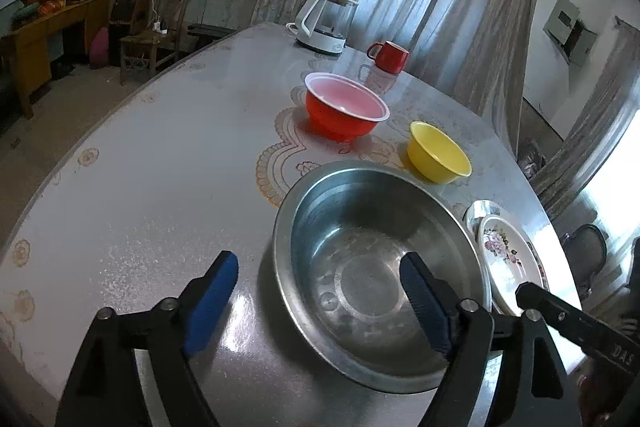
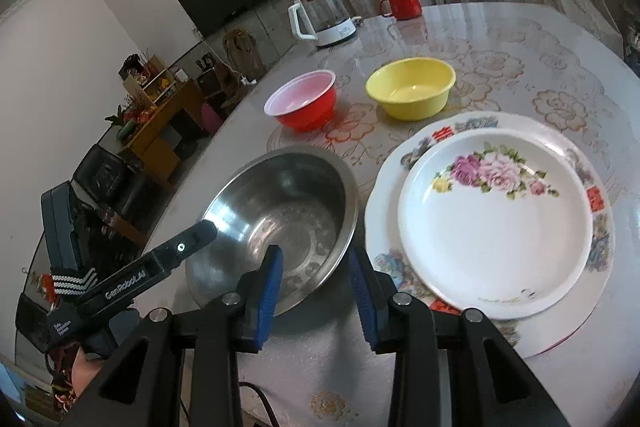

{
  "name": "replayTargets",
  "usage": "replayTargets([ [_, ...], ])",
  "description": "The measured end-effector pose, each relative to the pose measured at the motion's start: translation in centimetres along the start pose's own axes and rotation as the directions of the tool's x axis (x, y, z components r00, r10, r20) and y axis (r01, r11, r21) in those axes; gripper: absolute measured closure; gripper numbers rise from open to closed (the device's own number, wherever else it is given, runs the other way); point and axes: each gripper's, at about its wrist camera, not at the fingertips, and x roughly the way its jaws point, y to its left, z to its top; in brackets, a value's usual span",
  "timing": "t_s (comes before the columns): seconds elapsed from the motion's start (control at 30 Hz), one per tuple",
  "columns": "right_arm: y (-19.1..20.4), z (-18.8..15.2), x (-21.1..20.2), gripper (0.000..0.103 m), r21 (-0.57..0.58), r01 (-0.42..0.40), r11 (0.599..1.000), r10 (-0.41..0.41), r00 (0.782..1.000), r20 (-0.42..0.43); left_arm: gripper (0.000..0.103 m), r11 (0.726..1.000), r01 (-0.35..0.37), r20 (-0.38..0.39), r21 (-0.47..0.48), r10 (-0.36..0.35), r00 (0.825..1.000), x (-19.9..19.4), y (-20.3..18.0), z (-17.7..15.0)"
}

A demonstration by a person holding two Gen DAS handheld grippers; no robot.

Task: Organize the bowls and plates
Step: 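Open both grippers to release the steel basin on the table, then move both grippers to the rim of the yellow bowl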

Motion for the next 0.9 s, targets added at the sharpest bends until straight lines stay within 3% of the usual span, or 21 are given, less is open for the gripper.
replayTargets([
  [0.27,-1.3,1.6,-1.2,0.068,-0.003,0.030,1.000,-0.030,0.999,0.037,0.003,0.995,-0.053,0.026,0.088,0.051,0.998,-0.7,-2.4,1.3],
  [0.5,-4.5,3.7,-2.3,0.068,0.064,0.082,0.995,-0.087,0.994,0.073,0.003,0.986,-0.048,-0.007,0.162,0.049,0.999,-0.3,-4.9,2.2],
  [0.9,-9.8,9.9,-1.7,0.067,0.063,0.198,0.978,-0.201,0.979,0.045,0.003,0.953,-0.061,-0.021,0.296,0.070,0.997,1.7,-9.8,5.2],
])
